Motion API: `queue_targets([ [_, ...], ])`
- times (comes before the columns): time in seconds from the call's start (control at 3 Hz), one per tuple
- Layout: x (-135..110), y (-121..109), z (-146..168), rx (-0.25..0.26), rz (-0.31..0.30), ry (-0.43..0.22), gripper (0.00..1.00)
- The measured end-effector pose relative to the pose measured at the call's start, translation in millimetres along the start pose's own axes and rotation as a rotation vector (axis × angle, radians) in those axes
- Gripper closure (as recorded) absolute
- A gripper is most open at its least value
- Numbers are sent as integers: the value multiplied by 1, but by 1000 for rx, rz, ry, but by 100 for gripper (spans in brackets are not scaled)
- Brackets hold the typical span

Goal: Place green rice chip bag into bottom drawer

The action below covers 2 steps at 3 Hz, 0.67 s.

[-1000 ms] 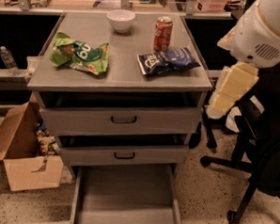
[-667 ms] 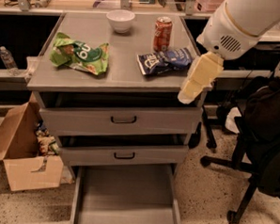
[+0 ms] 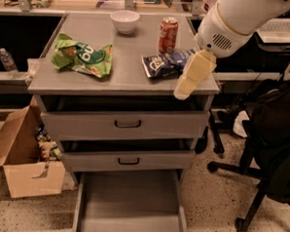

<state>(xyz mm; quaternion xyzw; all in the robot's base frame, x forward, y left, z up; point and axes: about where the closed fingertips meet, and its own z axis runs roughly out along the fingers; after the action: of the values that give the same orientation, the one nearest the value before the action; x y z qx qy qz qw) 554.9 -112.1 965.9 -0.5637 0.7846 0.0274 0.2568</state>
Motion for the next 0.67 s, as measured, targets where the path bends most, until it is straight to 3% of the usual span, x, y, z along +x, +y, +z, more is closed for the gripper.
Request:
queue_targets([
  [0.33,-83,-33,71,-86,-54,-102,0],
  [0.67,-152,-51,121,-157,-95,-190,0],
])
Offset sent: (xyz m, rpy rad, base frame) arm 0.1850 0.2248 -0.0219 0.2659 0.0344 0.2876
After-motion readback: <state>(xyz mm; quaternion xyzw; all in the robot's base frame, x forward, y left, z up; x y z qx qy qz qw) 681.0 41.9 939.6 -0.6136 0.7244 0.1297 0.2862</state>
